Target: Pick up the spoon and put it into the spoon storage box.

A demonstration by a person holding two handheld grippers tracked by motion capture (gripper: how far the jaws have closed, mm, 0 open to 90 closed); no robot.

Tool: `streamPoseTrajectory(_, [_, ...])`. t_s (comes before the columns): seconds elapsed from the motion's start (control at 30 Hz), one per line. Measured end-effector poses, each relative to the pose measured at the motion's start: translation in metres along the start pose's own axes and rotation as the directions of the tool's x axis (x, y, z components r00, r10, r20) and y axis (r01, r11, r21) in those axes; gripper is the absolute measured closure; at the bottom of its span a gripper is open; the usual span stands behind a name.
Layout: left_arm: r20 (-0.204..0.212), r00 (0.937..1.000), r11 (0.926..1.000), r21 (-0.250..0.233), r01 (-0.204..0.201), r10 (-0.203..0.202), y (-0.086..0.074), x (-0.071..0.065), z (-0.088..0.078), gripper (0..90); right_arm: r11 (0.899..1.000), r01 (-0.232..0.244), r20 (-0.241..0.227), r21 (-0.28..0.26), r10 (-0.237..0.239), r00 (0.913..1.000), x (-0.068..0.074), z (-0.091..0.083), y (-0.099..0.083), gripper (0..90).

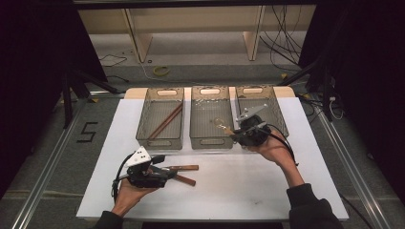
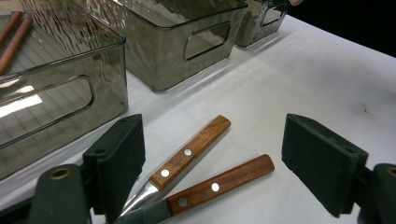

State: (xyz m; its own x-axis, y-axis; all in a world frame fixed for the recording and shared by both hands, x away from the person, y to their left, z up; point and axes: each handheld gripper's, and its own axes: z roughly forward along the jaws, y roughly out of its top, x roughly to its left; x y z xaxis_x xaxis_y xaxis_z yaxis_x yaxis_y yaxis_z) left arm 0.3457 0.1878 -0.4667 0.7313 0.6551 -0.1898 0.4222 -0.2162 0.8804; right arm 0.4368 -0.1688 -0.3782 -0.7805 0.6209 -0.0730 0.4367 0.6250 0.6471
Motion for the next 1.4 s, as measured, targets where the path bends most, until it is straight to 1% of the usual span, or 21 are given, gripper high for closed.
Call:
streamPoseTrajectory(0.07, [0.0, 1.0, 1.0, -0.003, 0.003, -0.003, 0.0, 0.0, -0.001, 20.8, 1.0, -0.002, 0.003, -0.005, 0.002, 1.0, -0.001, 0.002, 0.006, 77.1])
streamPoseTrajectory(0.23, [-0.002, 1.0, 0.9999, -0.009, 0.008, -0.008, 0.0, 0.001, -0.003, 20.7, 1.0, -0.024, 0.002, -0.012, 0.024, 0.9997, -0.004, 0.009, 0.019, 77.1])
streamPoseTrajectory(0.3, [-0.003, 1.0, 1.0, -0.008, 0.004, -0.004, -0.001, 0.002, -0.003, 20.7, 0.999, -0.034, 0.005, -0.009, 0.034, 0.9994, -0.005, 0.012, 0.024, 77.1])
streamPoseTrajectory(0.43, [-0.003, 1.0, 1.0, -0.008, 0.003, -0.003, -0.001, 0.002, -0.003, 20.8, 0.999, -0.035, 0.006, -0.01, 0.035, 0.9994, -0.007, 0.019, 0.033, 77.1])
streamPoseTrajectory(0.5, [-0.002, 1.0, 1.0, -0.008, 0.003, -0.003, -0.001, 0.002, -0.003, 20.7, 0.999, -0.047, 0.01, -0.004, 0.047, 0.9988, -0.007, 0.024, 0.037, 77.0])
streamPoseTrajectory(0.63, [0.0, 1.0, 1.0, -0.007, 0.001, -0.001, -0.001, 0.003, -0.003, 20.7, 0.998, -0.056, 0.017, 0.002, 0.056, 0.9983, -0.01, 0.034, 0.044, 77.0])
streamPoseTrajectory(0.77, [-0.002, 1.0, 0.9998, -0.016, 0.01, -0.01, -0.001, 0.003, -0.003, 20.7, 0.997, -0.074, 0.02, 0.002, 0.074, 0.9971, -0.014, 0.039, 0.05, 77.0])
streamPoseTrajectory(1.13, [-0.003, 1.0, 0.9999, -0.014, 0.009, -0.009, -0.001, 0.004, -0.004, 20.7, 0.994, -0.113, 0.028, 0.003, 0.113, 0.9932, -0.022, 0.05, 0.06, 76.9])
streamPoseTrajectory(1.23, [-0.004, 1.0, 0.9999, -0.013, 0.006, -0.006, -0.001, 0.004, -0.004, 20.7, 0.993, -0.118, 0.032, 0.019, 0.117, 0.9926, -0.023, 0.056, 0.062, 76.9])
streamPoseTrajectory(1.4, [-0.005, 1.0, 0.9999, -0.013, 0.004, -0.004, -0.001, 0.005, -0.004, 20.7, 0.992, -0.119, 0.034, 0.029, 0.118, 0.9924, -0.024, 0.063, 0.064, 76.9])
